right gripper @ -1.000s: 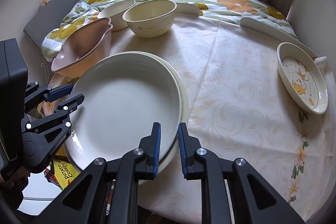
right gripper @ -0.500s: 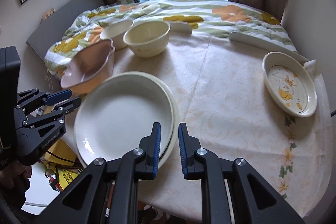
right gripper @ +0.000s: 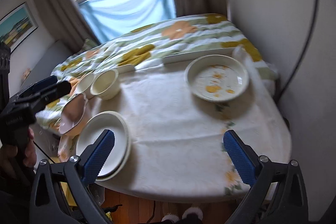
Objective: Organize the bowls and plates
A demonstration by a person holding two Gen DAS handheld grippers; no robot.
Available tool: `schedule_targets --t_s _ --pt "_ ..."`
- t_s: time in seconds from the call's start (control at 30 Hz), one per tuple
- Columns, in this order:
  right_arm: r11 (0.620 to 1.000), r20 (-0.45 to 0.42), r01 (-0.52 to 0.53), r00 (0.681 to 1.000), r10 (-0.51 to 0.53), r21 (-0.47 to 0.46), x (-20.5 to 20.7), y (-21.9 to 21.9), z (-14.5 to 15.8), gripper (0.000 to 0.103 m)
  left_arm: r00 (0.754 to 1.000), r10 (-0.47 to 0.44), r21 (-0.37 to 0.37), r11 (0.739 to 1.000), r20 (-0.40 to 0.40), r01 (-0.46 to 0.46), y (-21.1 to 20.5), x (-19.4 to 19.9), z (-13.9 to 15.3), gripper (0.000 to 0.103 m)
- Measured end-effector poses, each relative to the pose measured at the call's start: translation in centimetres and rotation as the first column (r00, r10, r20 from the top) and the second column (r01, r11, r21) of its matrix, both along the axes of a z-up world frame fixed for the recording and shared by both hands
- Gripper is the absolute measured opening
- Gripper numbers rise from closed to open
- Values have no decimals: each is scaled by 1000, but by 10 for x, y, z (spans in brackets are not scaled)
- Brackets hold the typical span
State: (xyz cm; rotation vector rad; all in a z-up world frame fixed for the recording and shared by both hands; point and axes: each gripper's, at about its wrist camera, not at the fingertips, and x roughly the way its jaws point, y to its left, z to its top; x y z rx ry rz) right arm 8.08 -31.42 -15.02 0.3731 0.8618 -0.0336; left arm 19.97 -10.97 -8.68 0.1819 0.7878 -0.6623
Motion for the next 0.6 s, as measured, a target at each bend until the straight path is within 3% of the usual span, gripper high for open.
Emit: schedule_targets --t_s 0.2,0.4,0.47,0.6 --pt "989 26 121 992 -123 89 7 -64 12 103 989 -138 -42 990 -51 136 -74 51 14 103" --pt "952 -65 206 978 -196 226 48 -115 -43 103 972 -164 18 985 -168 169 -142 113 -31 102" --pt "940 -94 236 971 -219 248 61 -127 -63 98 964 -167 50 982 -208 181 -161 131 -56 97" --pt "883 -183 306 950 -255 355 84 -150 -108 69 940 -171 95 974 -295 207 -191 165 -111 77"
